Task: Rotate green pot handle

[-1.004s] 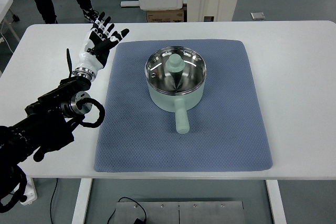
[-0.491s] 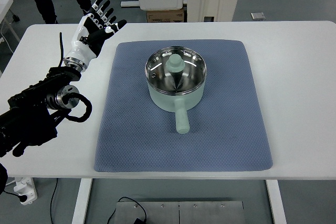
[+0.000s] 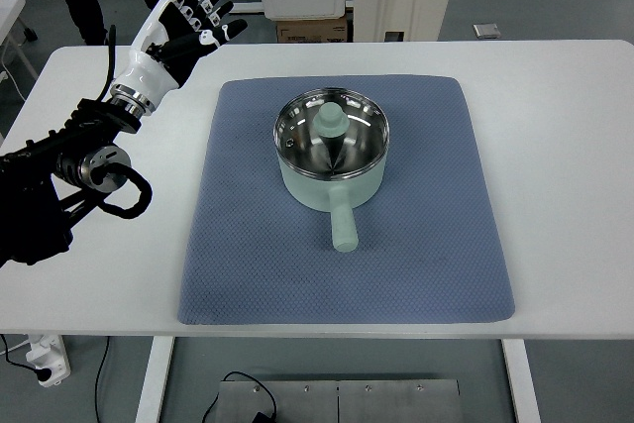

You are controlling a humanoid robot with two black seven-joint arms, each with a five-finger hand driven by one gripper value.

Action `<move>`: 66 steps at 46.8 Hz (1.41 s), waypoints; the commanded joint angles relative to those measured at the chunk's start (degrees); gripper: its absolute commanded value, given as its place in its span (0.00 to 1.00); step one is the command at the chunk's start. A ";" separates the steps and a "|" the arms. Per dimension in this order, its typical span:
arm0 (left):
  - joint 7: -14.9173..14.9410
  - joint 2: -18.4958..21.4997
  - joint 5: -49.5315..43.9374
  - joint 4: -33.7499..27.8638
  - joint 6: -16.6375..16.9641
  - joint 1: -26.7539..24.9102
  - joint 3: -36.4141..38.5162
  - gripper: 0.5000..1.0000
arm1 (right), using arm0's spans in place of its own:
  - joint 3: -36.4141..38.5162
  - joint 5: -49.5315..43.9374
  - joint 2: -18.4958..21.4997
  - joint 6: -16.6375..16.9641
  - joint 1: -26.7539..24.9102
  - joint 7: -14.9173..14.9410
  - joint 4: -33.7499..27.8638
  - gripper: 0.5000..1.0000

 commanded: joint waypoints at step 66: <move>0.01 11.04 62.30 -38.46 -10.07 -25.85 21.93 1.00 | -0.02 -0.02 0.00 0.00 0.00 0.00 0.04 1.00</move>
